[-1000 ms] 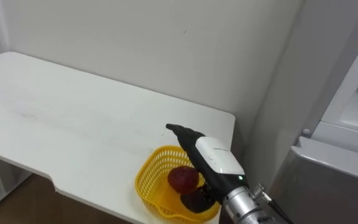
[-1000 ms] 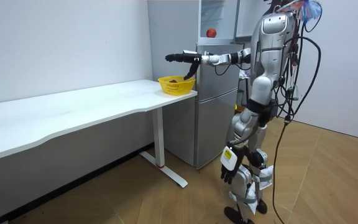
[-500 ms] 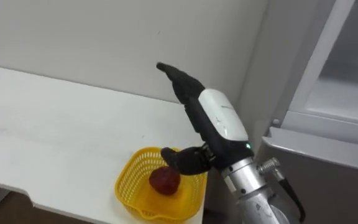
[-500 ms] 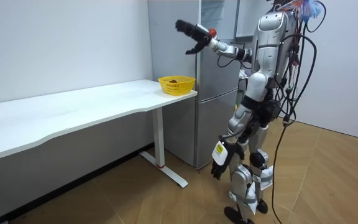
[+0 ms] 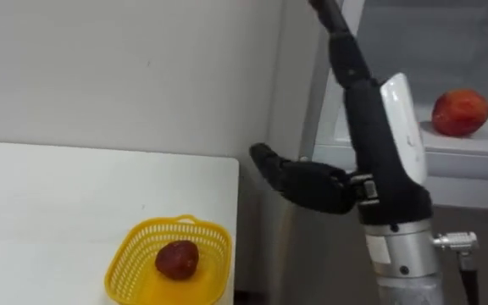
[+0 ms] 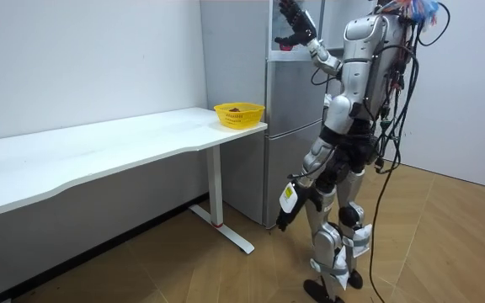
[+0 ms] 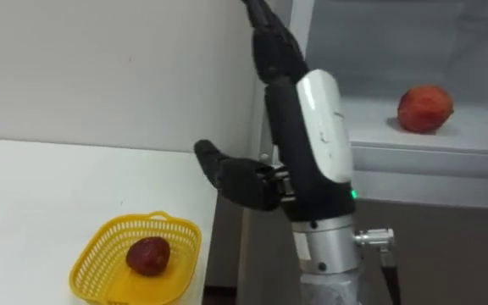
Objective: Retrieve from the upper fridge
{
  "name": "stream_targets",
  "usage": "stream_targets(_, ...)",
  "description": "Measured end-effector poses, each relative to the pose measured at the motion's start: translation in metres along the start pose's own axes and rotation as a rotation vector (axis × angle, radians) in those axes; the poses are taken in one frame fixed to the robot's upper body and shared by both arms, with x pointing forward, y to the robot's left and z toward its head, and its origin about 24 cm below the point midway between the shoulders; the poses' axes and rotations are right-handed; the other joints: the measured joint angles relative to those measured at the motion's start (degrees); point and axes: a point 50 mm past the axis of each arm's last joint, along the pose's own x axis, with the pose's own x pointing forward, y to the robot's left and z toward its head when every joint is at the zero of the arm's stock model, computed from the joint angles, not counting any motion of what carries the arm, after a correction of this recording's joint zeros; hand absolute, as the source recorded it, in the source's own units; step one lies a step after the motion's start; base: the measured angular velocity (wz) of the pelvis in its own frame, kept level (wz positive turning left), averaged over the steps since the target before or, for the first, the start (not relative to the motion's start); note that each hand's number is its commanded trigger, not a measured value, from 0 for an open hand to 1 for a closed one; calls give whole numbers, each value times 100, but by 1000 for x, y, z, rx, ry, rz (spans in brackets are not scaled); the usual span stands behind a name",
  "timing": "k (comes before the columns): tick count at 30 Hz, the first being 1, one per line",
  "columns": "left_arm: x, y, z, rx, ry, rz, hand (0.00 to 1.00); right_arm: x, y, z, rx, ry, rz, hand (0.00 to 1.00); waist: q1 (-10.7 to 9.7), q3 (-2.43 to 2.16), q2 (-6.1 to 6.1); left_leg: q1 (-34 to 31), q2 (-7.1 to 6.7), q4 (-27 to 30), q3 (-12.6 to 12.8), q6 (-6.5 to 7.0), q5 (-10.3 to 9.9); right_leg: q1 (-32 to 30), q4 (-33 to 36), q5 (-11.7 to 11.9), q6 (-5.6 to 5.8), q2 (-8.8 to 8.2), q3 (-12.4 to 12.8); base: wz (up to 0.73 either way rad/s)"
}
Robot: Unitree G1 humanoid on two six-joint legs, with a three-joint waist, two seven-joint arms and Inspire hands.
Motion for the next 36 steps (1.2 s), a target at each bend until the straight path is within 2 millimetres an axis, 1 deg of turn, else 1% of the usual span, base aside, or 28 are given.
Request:
stream_targets(2, 0, 0, -1, -1, 3, 6, 0, 4, -16, -4, -29, -5, -90, 0, -45, -2, 14, 9, -2, 2, 35, 1, 1, -13, -1, 1, 1, 3, 9, -7)
stream_targets(3, 0, 0, -2, -1, 5, 5, 0, 5, -18, -5, -37, -5, -108, 0, -72, -5, 22, 9, -2, 2, 35, 1, 1, -14, 0, 1, 1, 2, 10, 0)
stream_targets(6, -1, -3, -7, -4, 22, -3, 0, 7, -33, -9, -63, 2, -184, 0, -225, 3, 50, 33, -4, -7, 38, 1, 1, -2, -8, 1, 2, 11, 46, 0)
stream_targets(7, -2, -6, -10, -4, 30, -8, 0, 8, -39, -11, -65, 8, -214, 0, -312, 4, 58, 36, -6, -8, 34, 1, 1, 9, -10, 1, 2, 10, 45, 0)
stream_targets(9, -3, -8, -16, -20, 44, -12, 0, 7, -51, -16, -75, 30, -262, 0, -405, -4, 80, 33, -13, -10, 5, 1, 1, 7, -10, 0, 4, 10, 23, 2)
stream_targets(10, -4, -9, -20, -34, 56, -11, 0, 5, -60, -20, -100, 47, -289, 0, -444, -9, 81, 31, -31, -13, -27, 2, 1, 7, -6, -2, 5, 8, 7, 3)
stream_targets(11, -5, -10, -23, -39, 66, -13, 0, 2, -68, -23, -122, 60, -311, 0, -453, -13, 78, 33, -31, -15, -26, 2, 1, -3, -5, -3, 7, 9, 10, 0)
stream_targets(14, -6, -11, -27, -51, 78, -16, 0, -1, -81, -28, -154, 83, -357, 0, -479, -26, 62, 38, -33, -4, -12, -1, 5, -29, 2, -3, 7, 7, 24, -4)
stream_targets(15, -6, -12, -28, -52, 79, -18, 0, -1, -82, -29, -155, 86, -362, 0, -480, -33, 53, 40, -29, -4, -6, -3, 6, -30, 2, -3, 6, 6, 33, -4)
stream_targets(16, -6, -12, -29, -57, 82, -21, 0, -1, -85, -31, -151, 97, -367, 0, -480, -51, 20, 45, -25, 1, -3, -7, 9, -25, 2, -3, 6, 0, 38, 0)
stream_targets(17, -6, -11, -29, -59, 84, -21, 0, -1, -88, -36, -148, 120, -368, 0, -481, -68, -31, 54, -9, 7, -5, -10, 11, -12, 3, -3, 5, -8, 35, 0)
stream_targets(18, -6, -11, -30, -61, 85, -21, 0, -2, -89, -39, -146, 135, -369, 0, -480, -69, -62, 55, 3, 8, -6, -11, 12, -10, 2, -3, 5, -11, 32, 3)
stream_targets(19, -6, -11, -31, -64, 86, -20, 0, -3, -90, -44, -142, 166, -365, 0, -489, -88, -115, 54, 3, 20, -15, -11, 11, 0, 3, -2, 5, -12, 23, 5)
stream_targets(21, -7, -10, -32, -62, 85, -19, 0, -5, -92, -53, -141, 212, -354, 0, -514, -73, -215, 56, -3, 42, -32, -11, 11, 47, 2, -2, 5, -16, -4, 6)
stream_targets(22, -7, -10, -32, -61, 85, -19, 0, -6, -92, -54, -140, 222, -354, 0, -517, -66, -224, 59, -3, 42, -34, -10, 10, 54, 1, -2, 5, -12, -7, 4)
stream_targets(23, -7, -10, -33, -60, 88, -25, 0, -8, -93, -58, -133, 244, -355, 0, -522, -48, -245, 71, -7, 41, -50, -9, 7, 70, 3, -2, 4, -4, -21, 3)
stream_targets(26, -8, -10, -35, -60, 93, -31, 0, -11, -95, -68, -119, 305, -358, 0, -521, -32, -327, 37, -18, 41, -120, 1, -2, 81, 3, 1, 3, -8, -88, 9)
stream_targets(30, -8, -11, -36, -61, 100, -51, 0, -9, -97, -80, -144, 348, -327, 0, -476, -29, -340, 14, -21, 54, -125, 2, -3, 56, 22, 2, 3, -13, -101, 2)
stream_targets(32, -8, -11, -36, -60, 97, -52, 0, 0, -102, -87, -153, 359, -320, 0, -471, -19, -331, -9, -20, 48, -129, 3, -2, 26, 28, 2, 3, -18, -128, 0)
stream_targets(36, -8, -10, -39, -77, 105, -52, 0, 13, -110, -89, -168, 344, -319, 0, -433, -11, -344, -14, -8, 42, -131, -2, 2, 11, 12, 1, 3, -6, -141, 0)
